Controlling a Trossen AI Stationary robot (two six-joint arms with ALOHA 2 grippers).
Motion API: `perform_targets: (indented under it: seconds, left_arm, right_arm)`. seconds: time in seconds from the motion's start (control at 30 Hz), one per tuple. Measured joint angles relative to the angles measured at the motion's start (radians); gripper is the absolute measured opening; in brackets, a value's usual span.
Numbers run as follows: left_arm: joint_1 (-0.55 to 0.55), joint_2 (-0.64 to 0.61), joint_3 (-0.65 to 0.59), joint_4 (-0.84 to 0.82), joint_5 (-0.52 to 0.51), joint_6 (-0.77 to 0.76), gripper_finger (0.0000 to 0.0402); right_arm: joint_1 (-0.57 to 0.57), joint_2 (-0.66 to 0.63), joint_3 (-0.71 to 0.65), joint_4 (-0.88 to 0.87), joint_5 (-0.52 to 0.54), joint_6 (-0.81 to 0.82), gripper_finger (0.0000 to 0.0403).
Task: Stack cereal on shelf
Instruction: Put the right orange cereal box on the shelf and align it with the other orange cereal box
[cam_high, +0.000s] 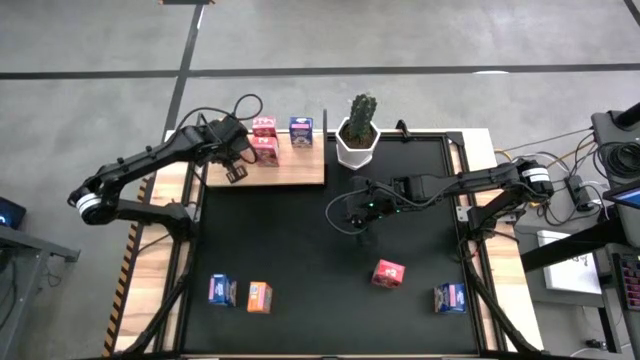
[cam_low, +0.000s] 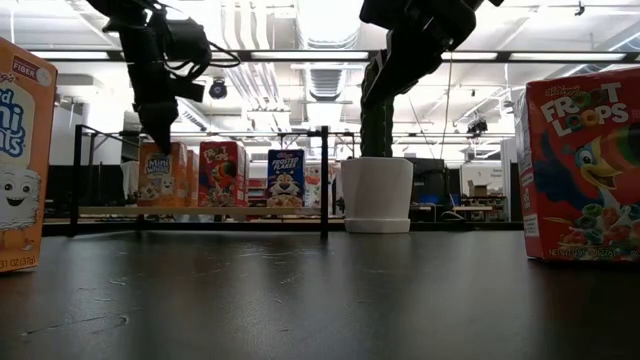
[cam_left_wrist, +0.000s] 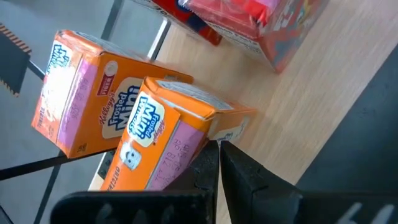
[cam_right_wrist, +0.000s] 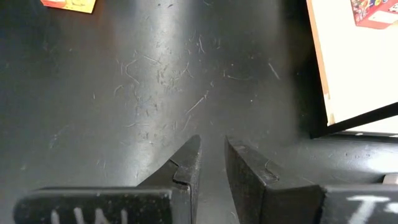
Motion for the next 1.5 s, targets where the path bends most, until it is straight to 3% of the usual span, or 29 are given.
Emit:
perform_targets:
  seconds: [0.4,1.5]
  left_arm:
    - [-0.005,-0.011,0.006,-0.104,0.000,0.032,0.0000]
    - [0.011,0.113,-0.017,-0.019,-0.052,0.033,0.0000]
  right_arm:
    - [0.000,0.000,0.000,-0.003,0.000,0.008,0.0061]
    - [0.000,0.000,-0.013,-0.003,0.000,0.011,0.0061]
